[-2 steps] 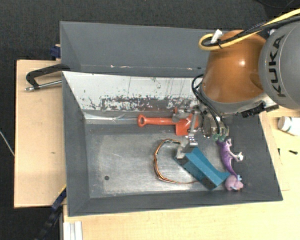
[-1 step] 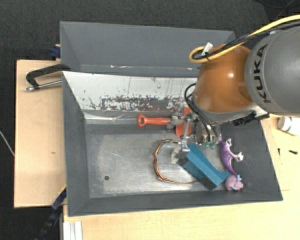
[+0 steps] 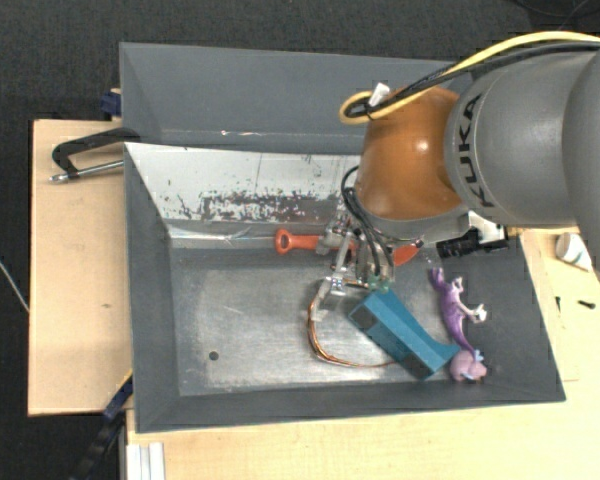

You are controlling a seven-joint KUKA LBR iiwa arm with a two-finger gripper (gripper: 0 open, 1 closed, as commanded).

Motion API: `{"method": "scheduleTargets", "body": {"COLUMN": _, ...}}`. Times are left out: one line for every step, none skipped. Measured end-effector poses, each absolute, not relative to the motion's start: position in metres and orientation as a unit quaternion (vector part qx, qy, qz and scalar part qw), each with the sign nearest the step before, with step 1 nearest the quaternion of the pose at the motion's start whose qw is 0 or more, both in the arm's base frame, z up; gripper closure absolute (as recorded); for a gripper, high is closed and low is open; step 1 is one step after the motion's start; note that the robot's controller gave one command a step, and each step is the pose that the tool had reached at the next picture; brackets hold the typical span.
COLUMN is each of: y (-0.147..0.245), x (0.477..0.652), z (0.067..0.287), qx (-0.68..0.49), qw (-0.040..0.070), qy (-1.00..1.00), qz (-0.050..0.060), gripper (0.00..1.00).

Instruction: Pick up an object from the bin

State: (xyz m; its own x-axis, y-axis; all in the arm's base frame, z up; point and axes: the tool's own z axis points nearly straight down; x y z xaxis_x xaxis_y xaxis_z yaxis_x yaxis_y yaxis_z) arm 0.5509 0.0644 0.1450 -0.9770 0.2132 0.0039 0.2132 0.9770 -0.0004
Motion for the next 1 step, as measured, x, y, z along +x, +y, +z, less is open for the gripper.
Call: {"method": "scheduleTargets", "body": {"y": 0.0798, "x": 0.5611, "z": 0.1518, "qx": -0.136, "qw": -0.003, "qy": -0.991, "qz": -0.002, "gripper": 0.0}}
